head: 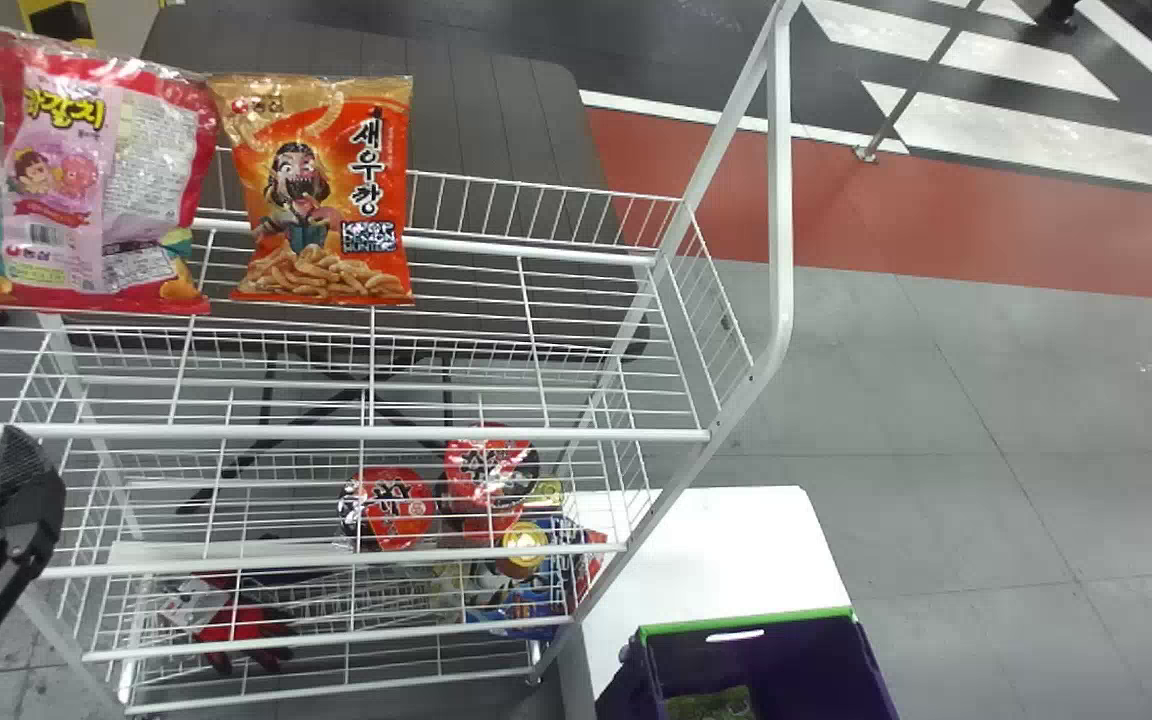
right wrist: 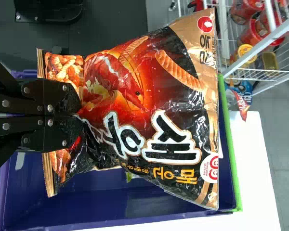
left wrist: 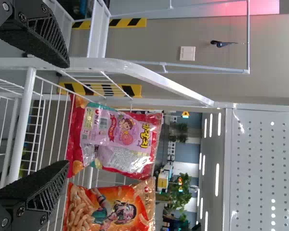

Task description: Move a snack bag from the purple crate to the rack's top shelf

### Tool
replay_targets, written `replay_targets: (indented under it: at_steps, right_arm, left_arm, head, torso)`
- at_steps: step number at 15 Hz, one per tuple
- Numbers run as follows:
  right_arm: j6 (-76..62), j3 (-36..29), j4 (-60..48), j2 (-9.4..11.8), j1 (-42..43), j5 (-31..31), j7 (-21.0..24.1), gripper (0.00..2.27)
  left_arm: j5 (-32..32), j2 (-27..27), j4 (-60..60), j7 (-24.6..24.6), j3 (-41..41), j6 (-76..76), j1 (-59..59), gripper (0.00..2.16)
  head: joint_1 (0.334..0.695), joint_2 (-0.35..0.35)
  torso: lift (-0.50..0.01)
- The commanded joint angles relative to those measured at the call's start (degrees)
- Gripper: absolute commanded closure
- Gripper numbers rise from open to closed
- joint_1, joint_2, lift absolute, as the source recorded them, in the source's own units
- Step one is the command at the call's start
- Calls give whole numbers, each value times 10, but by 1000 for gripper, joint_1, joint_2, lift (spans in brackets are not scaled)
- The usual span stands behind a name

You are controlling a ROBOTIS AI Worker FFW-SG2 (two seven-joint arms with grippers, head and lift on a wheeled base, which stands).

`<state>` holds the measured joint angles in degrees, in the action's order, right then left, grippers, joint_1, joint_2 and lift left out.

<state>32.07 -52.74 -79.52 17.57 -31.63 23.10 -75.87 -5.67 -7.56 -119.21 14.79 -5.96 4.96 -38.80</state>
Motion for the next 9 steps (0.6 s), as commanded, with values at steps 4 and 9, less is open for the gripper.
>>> replay_targets:
  at_steps: [4, 9]
  right_arm:
    - [6, -74, -141, -52, 0, -37, -25, 1234]
    - [127, -122, -422, -139, 0, -99, -25, 1234]
  left_arm:
    - [6, 0, 1, 4, -4, 0, -1, 107]
    - [22, -1, -3, 6, -16, -14, -6, 107]
  head:
    - [695, -350]
    - [695, -350]
  torso:
    - [1]
    - [1]
